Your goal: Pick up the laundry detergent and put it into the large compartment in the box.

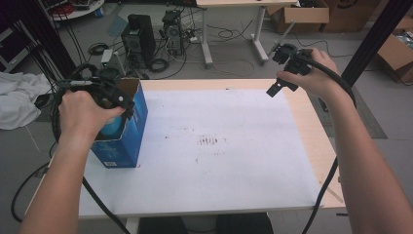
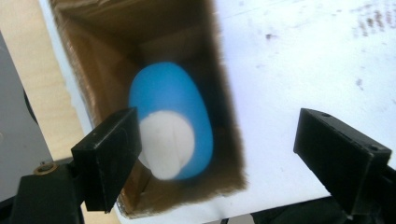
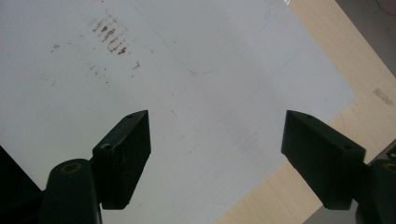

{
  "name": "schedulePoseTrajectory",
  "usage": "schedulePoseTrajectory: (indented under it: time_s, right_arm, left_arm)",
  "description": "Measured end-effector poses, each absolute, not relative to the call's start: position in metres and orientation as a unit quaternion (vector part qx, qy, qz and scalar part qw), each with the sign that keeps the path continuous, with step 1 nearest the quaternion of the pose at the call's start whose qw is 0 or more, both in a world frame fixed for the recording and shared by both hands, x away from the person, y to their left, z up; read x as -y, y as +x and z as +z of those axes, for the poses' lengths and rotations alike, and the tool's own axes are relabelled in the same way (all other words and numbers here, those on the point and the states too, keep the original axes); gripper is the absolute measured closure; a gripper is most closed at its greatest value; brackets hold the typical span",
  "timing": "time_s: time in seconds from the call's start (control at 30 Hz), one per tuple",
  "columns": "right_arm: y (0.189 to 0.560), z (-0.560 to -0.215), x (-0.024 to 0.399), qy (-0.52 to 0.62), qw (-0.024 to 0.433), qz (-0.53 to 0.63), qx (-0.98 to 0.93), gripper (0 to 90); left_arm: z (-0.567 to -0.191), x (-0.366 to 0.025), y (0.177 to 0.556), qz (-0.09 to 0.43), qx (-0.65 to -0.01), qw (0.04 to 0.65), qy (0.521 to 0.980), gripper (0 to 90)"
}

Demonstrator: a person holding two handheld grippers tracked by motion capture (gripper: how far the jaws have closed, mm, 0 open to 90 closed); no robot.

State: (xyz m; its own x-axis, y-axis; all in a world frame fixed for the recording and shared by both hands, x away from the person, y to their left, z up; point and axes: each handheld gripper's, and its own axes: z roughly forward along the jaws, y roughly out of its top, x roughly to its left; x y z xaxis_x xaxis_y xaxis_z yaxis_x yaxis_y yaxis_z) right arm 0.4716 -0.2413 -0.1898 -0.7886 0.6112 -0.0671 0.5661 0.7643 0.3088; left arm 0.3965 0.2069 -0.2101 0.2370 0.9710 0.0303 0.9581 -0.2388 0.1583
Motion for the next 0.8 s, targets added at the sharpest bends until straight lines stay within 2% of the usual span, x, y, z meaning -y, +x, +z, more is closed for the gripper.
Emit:
schedulePoseTrajectory:
  time_s: [0.37, 0.6, 0.8]
  right_arm:
    - [0.469, -0.185, 0.243, 0.316, 0.086, 0.139, -0.934, 23.9]
    - [0.468, -0.185, 0.243, 0.314, 0.086, 0.138, -0.935, 24.0]
    - [0.467, -0.186, 0.243, 0.314, 0.086, 0.136, -0.936, 23.9]
  left_arm:
    - [-0.19, -0.152, 0.386, 0.072, -0.545, 0.075, 0.832, 15.7]
    - [-0.204, -0.097, 0.378, 0.062, -0.483, 0.077, 0.87, 15.7]
    - [-0.219, -0.066, 0.376, 0.05, -0.449, 0.075, 0.889, 15.5]
